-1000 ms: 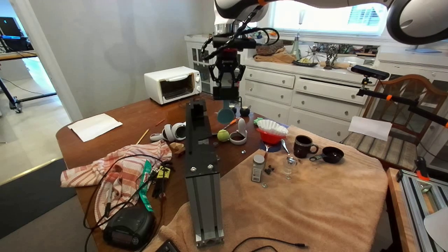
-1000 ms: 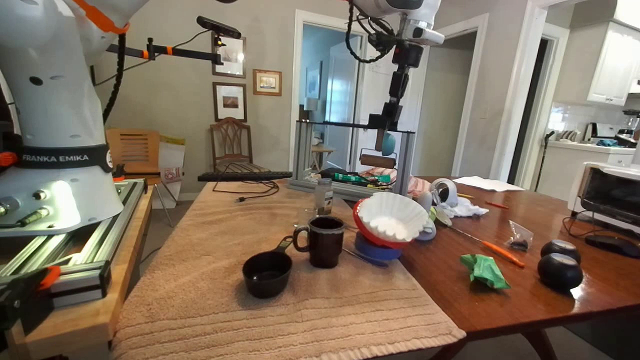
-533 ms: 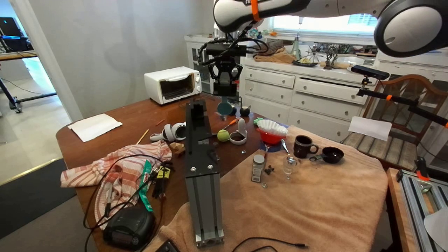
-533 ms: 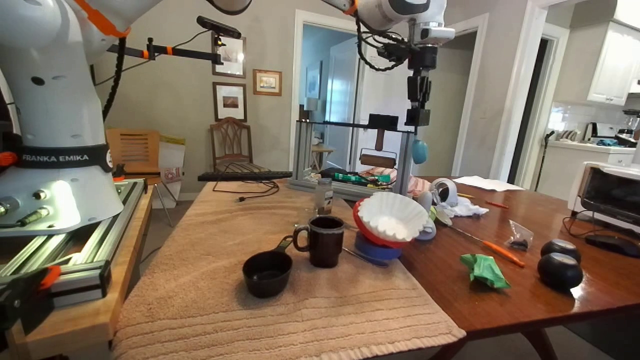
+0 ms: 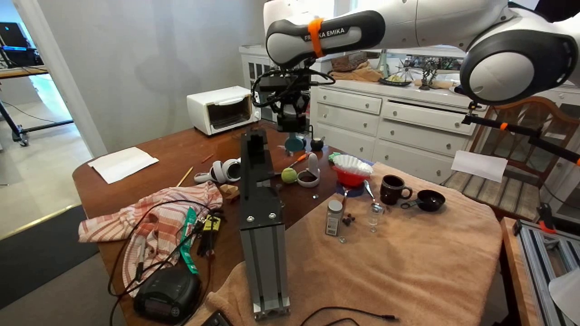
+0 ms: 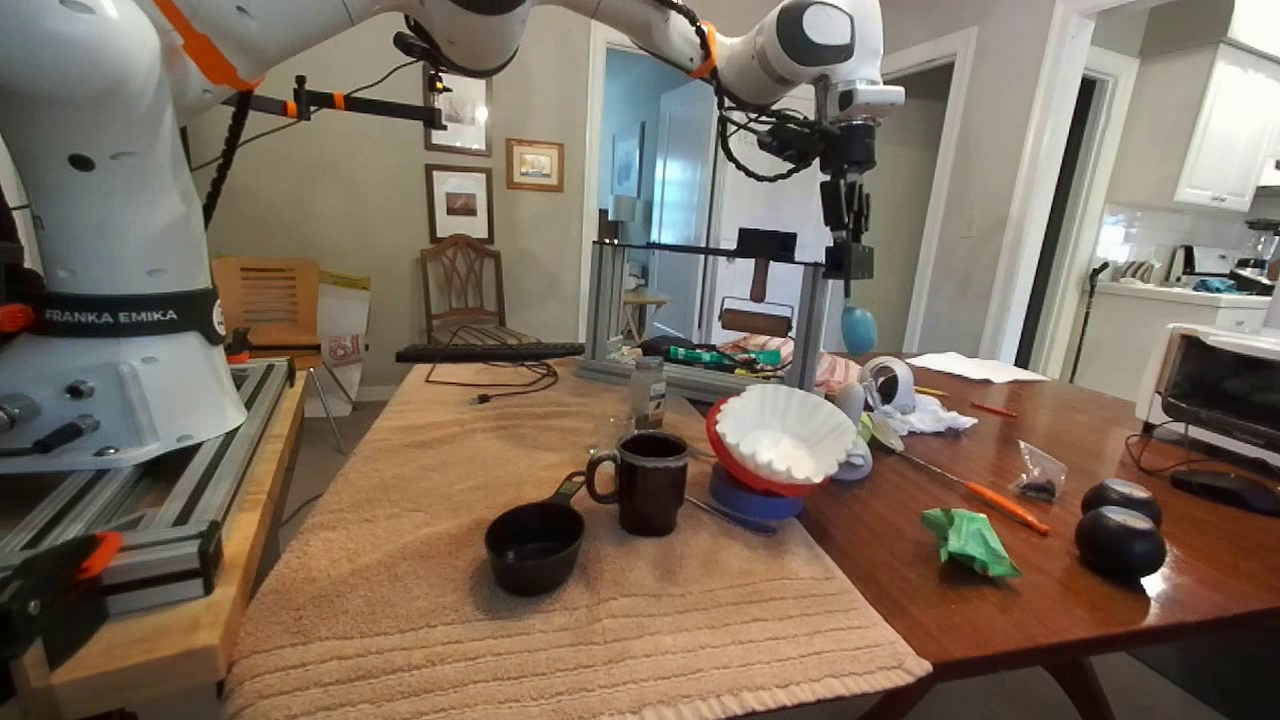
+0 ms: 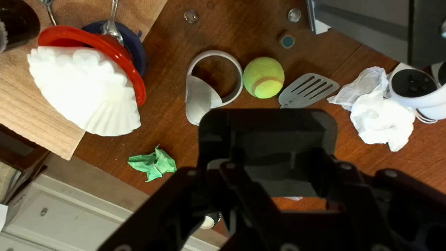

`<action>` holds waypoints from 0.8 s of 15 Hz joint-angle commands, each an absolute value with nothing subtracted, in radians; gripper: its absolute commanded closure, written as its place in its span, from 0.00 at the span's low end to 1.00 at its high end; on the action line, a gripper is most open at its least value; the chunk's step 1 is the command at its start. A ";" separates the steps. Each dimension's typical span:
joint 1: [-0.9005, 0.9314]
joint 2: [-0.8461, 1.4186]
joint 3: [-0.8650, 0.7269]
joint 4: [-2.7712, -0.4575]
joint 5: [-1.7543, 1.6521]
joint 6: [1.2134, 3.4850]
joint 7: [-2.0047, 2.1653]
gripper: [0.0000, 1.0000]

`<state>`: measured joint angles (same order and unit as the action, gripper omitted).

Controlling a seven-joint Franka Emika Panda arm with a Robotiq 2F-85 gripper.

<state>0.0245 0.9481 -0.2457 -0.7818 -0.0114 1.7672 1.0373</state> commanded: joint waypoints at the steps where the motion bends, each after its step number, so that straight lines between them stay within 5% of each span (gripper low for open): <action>1: 0.024 0.948 -0.247 -0.779 -0.011 1.765 1.037 0.78; 12: -0.057 1.013 -0.217 -0.871 -0.052 2.300 0.503 0.78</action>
